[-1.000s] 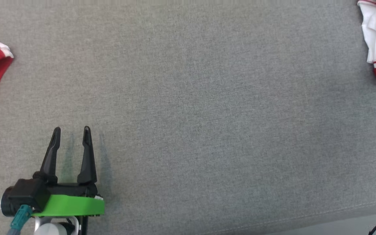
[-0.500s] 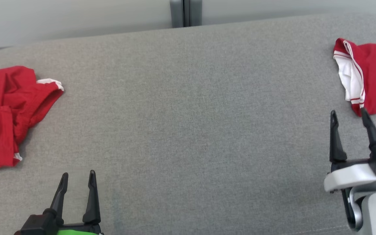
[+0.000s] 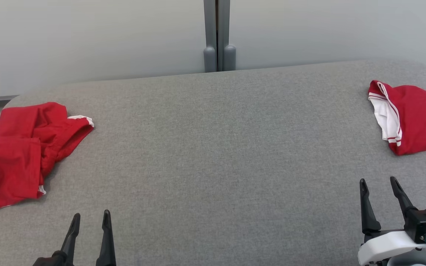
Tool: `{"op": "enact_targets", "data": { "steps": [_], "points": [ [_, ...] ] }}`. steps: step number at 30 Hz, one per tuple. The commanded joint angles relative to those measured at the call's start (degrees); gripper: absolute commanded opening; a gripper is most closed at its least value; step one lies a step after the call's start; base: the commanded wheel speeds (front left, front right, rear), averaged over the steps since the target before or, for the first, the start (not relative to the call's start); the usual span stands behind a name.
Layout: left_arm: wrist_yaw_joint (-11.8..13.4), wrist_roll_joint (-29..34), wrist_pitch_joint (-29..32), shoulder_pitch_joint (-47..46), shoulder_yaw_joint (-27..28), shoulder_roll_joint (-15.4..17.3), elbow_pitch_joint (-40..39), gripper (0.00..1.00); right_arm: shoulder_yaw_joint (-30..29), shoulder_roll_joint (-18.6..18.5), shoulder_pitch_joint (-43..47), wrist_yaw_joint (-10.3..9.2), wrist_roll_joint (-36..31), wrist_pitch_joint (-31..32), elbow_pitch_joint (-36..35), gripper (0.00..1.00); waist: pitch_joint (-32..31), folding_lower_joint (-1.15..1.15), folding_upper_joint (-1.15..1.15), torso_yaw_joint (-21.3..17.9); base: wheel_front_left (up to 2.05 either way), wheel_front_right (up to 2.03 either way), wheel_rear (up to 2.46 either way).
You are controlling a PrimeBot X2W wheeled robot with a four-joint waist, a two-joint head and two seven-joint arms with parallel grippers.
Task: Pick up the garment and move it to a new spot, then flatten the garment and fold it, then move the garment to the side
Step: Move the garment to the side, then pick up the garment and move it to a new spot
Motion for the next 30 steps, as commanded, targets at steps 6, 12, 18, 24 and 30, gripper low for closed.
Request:
{"op": "enact_targets", "data": {
  "steps": [6, 12, 18, 24, 30],
  "points": [
    [-0.18, -0.46, 0.02, 0.19, -0.1, 0.04, 0.25, 1.0, 1.11, 0.01, 0.58, -0.09, 0.73, -0.14, 0.53, 1.0, 0.0, 0.0, 0.0, -0.35, 0.0, 0.0, 0.0],
    [-0.18, -0.18, 0.02, -0.06, -0.12, 0.04, 0.59, 1.0, 1.0, 0.01, 0.43, -0.09, 0.88, -0.14, 0.57, 1.0, 0.26, 0.0, 0.0, 0.11, 0.0, 0.0, 0.0],
    [-0.18, -0.17, 0.02, -1.17, -0.66, 0.07, 0.94, 1.0, 0.82, 0.02, 1.41, -0.09, 1.17, -0.14, 0.4, 1.0, 0.35, 0.0, 0.0, 3.42, 0.0, 0.0, 0.0],
    [-0.16, -1.04, 0.02, -0.17, -0.55, 0.1, 1.52, 1.0, 2.25, 0.0, 1.78, -0.09, 1.76, -0.15, 0.65, 1.0, 0.1, 0.0, 0.0, 12.8, 0.0, 0.0, 0.0],
    [-0.03, -1.3, 0.02, 1.65, 0.17, 0.08, 1.87, 1.0, 3.51, -0.01, 1.08, -0.09, 2.34, -0.15, 1.28, 1.0, -0.14, 0.0, 0.0, 21.96, 0.0, 0.0, 0.0]
  ]
}}
